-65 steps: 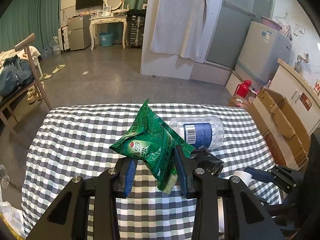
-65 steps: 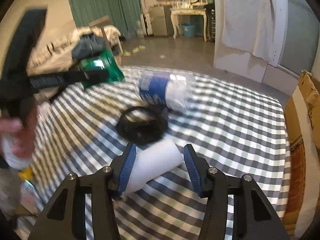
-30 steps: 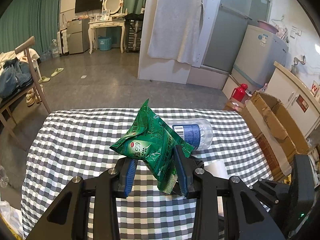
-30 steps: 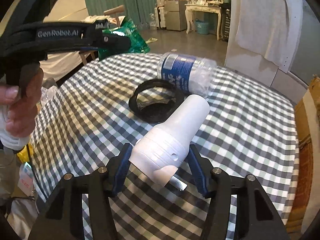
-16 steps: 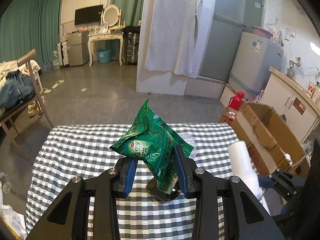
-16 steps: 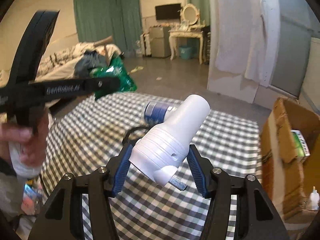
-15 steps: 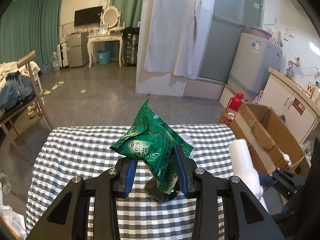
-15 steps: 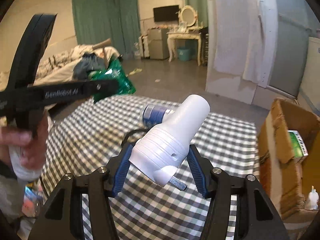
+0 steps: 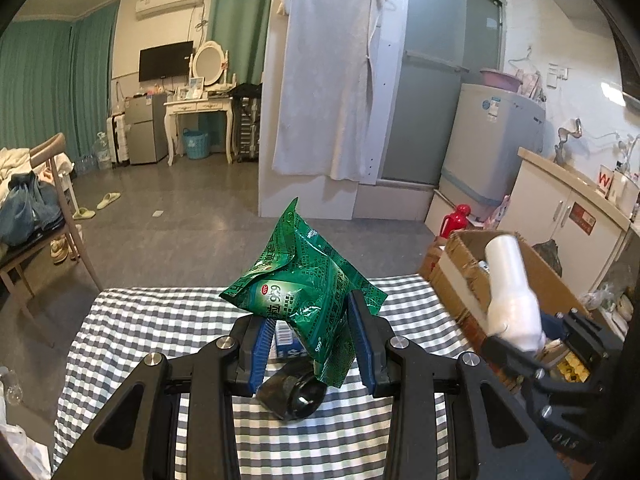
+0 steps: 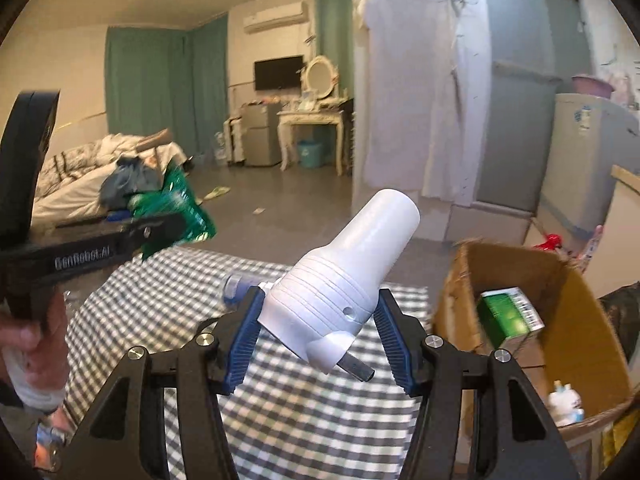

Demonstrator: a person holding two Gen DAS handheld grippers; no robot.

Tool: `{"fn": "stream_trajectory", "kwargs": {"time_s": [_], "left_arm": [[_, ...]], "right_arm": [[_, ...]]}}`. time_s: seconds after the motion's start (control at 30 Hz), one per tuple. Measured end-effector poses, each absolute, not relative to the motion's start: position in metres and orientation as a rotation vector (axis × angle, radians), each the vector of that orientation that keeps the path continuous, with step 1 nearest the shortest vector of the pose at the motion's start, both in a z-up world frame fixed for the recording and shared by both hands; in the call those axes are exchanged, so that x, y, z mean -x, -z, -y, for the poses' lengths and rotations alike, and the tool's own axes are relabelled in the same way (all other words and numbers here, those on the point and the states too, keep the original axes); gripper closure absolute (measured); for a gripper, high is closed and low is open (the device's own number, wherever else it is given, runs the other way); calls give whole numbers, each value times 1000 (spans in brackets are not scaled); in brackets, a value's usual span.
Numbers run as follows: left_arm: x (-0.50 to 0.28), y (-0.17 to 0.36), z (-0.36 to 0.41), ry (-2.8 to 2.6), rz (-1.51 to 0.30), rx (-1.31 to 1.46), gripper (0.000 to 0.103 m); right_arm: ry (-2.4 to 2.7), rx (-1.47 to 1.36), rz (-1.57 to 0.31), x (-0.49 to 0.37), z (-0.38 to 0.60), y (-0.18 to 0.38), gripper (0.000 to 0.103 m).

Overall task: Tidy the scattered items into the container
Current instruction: 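Lift the wrapper and white tube and carry both over the cardboard box, then open both grippers to drop the wrapper and white tube into the box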

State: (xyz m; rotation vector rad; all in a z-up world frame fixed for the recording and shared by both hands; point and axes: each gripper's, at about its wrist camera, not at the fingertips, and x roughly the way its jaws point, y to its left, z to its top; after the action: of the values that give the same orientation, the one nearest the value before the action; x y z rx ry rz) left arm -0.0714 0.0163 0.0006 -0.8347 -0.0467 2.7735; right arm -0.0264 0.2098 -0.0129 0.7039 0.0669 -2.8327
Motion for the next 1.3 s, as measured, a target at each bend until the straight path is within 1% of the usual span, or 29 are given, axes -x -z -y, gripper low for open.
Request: {"fn": "stream_trajectory", "kwargs": {"time_s": [0.17,0.43,0.97,1.3], "left_arm": [[71,-7,-32,-2760,50,804,66],[70,-18,-68,-2711,18,755,66],[74,-21,-151,-2553,-43,748,66],[82,-16,-205,-2439,-50,790,66]], "right_arm": [[2917,-657,-88,23,-230,-7,47],[3017,-674,-69,19,-273,-17,47],[3133,-978,13,33,-375,8,47],[3004,-1297,52,60,-406,52,47]]}}
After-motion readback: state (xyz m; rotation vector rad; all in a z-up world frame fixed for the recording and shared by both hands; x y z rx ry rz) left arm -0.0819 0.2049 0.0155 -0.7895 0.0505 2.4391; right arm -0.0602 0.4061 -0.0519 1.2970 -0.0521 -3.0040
